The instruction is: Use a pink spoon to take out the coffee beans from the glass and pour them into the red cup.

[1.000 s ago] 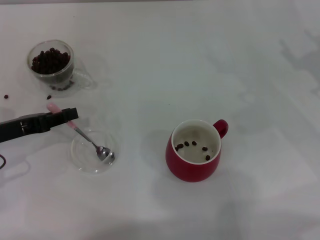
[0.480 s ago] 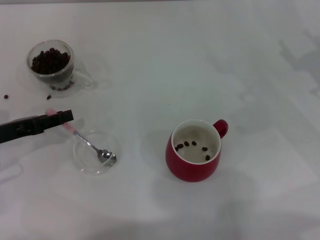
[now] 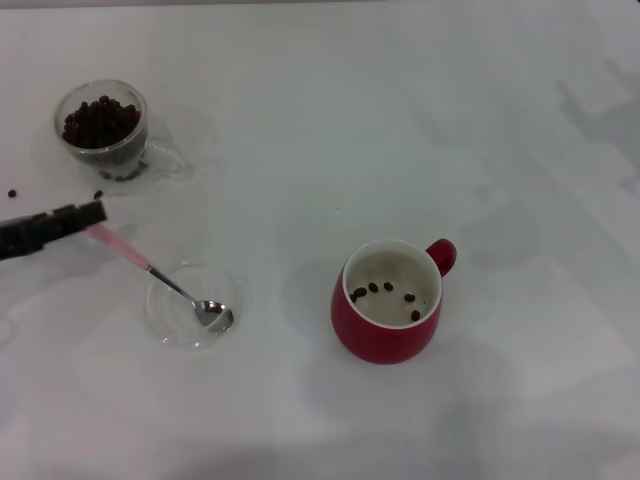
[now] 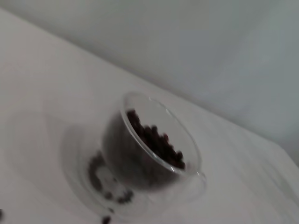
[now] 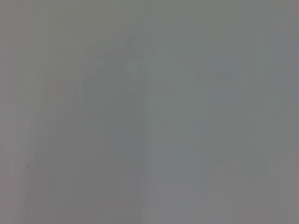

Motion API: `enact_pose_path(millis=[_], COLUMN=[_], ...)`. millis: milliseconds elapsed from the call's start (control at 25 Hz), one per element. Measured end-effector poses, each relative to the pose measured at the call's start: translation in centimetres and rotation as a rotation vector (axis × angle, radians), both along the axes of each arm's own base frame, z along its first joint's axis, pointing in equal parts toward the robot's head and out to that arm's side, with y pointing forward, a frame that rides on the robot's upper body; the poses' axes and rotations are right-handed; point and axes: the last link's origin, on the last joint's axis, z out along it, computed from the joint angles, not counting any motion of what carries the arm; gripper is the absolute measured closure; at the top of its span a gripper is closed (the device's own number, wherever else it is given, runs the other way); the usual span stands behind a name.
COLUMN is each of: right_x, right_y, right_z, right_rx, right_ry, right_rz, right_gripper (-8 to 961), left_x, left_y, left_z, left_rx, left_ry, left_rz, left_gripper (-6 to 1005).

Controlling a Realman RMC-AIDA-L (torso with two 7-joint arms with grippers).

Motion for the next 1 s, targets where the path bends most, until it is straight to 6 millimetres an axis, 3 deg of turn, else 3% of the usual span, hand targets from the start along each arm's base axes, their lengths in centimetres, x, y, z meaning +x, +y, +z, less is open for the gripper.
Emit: enact_pose_path(millis=[200,600,760,1000], right_x=[0.0,0.0,-0.3,-0.9], right_y=[-0.1,-0.4,-0.9,-1.7], right_z=[-0.1,-0.4,-0.7,-1.7], right_rx=[-0.004,-0.004,-0.008,-0.011], right_ry=[0.008,0.030,0.052,0.044], right_rz=[-0.001,0.004,0.027,0.063], right_gripper=[108,108,109,109], left_x=[-0.7,-0.8,-2.4,-5.1], left_y=[0.1,-0.9,-2.4,-5.0], left_z=[2.0,7.4,10.1,12.4], left_rx=[0.077,0.403,0.584,0.805], left_ry=[0.036,0.115,0.207,0.390], left_rz=[-0.017,-0.185,-0.191,-0.150], left_gripper=[369,374,376,373])
